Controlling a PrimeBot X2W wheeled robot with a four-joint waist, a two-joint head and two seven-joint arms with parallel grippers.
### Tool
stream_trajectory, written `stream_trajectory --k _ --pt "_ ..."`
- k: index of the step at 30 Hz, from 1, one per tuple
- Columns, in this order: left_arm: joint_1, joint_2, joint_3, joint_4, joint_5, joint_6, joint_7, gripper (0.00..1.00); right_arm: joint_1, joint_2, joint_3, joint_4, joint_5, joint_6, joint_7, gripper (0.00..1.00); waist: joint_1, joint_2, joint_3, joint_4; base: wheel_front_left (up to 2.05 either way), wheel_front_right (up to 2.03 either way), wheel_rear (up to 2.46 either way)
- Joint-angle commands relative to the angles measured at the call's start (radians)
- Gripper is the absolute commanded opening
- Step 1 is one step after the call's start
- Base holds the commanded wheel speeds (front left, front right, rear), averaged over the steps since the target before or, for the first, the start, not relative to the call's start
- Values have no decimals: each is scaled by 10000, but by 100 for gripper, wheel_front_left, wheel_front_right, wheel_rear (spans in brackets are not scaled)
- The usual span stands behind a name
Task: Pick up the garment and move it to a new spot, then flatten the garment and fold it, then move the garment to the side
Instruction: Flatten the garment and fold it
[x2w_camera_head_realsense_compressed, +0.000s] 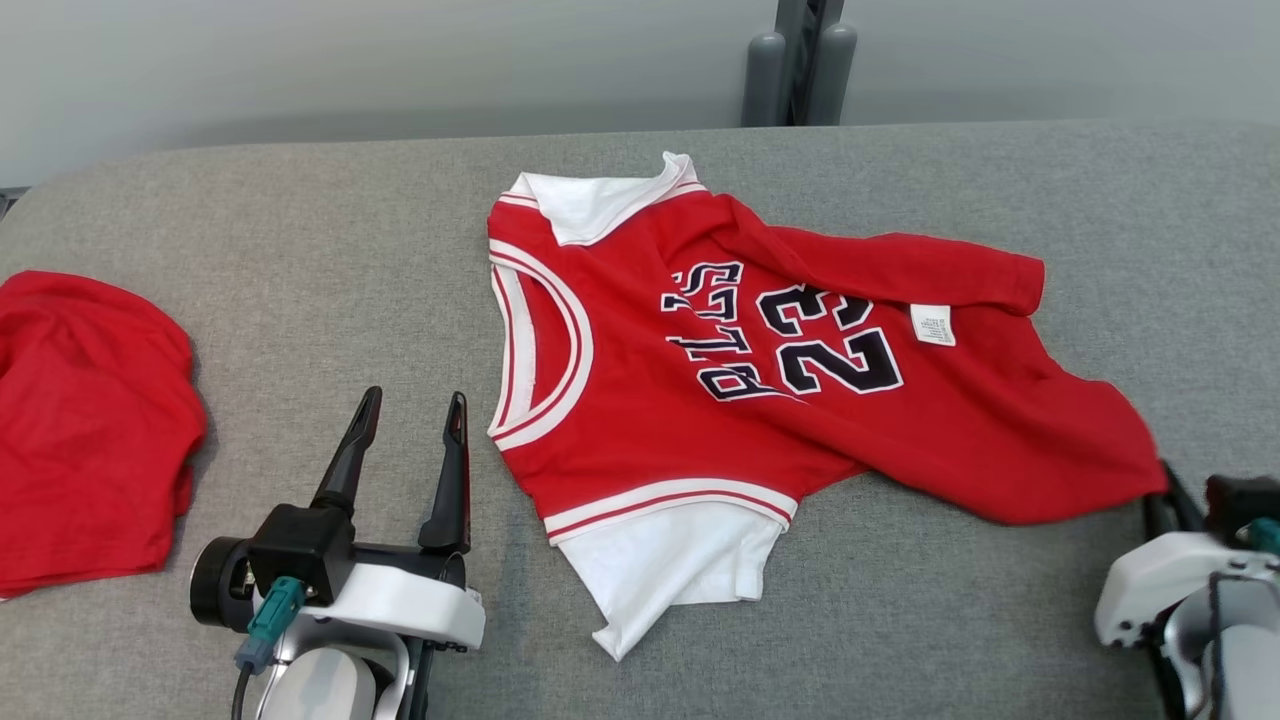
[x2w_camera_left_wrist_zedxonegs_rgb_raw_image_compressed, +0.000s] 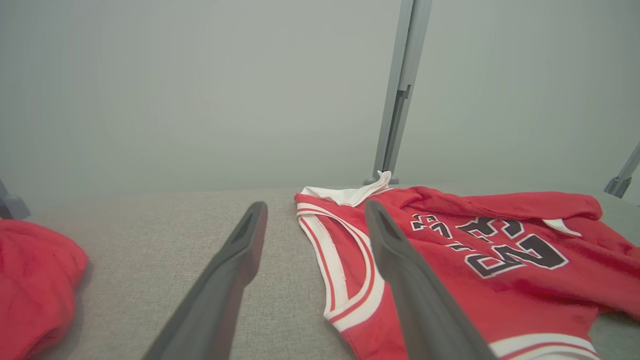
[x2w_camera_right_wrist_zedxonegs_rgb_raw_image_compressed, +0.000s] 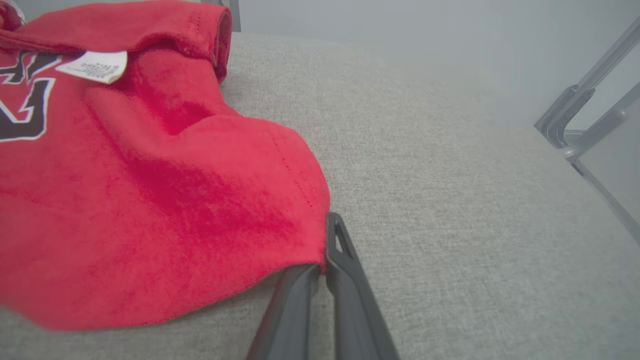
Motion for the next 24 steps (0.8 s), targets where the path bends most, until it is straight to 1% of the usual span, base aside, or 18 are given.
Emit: stream_trajectory --k 1,3,7,10,14,15,16,20,23,24 --pt "-69 37 -5 4 -63 34 -4 100 -233 -244 -268 -112 -351 -2 -129 0 0 0 -67 -27 0 0 0" --pt "-60 36 -19 1 -66 51 -4 100 -283 -302 -381 -147 -552 -2 -147 0 0 0 -89 -40 0 0 0" --pt "-66 37 -56 -26 -97 86 -4 100 -492 -560 -785 -416 -1392 -2 -64 0 0 0 -133 -63 0 0 0" --pt "-85 37 -108 -48 -119 110 -4 100 -626 -734 -898 -490 -1886 -2 70 0 0 0 -122 -63 0 0 0" --pt "-113 36 -149 -52 -140 99 -4 100 -774 -891 -828 -66 -2355 -2 270 0 0 0 -67 -66 0 0 0" --pt "-127 37 -158 -37 -150 93 -4 100 -845 -937 -823 72 -2477 -2 269 34 0 0 -59 -65 0 0 0" --pt "-140 37 -179 -22 -158 91 -4 100 -870 -1001 -832 310 -2610 -2 386 100 0 0 -60 -60 0 0 0" --pt "-167 37 -247 38 -229 114 -4 100 -1024 -1099 -968 1080 -2897 -2 716 100 0 0 -133 -40 0 0 0" --pt "-81 34 -228 41 -246 158 -4 100 -1040 -1137 -1341 1306 -2962 -2 763 100 0 0 -244 -90 0 0 0" --pt "6 36 -209 44 -253 178 -4 100 -1005 -1163 -1685 1273 -3025 -2 783 100 0 0 -343 -132 0 0 0"
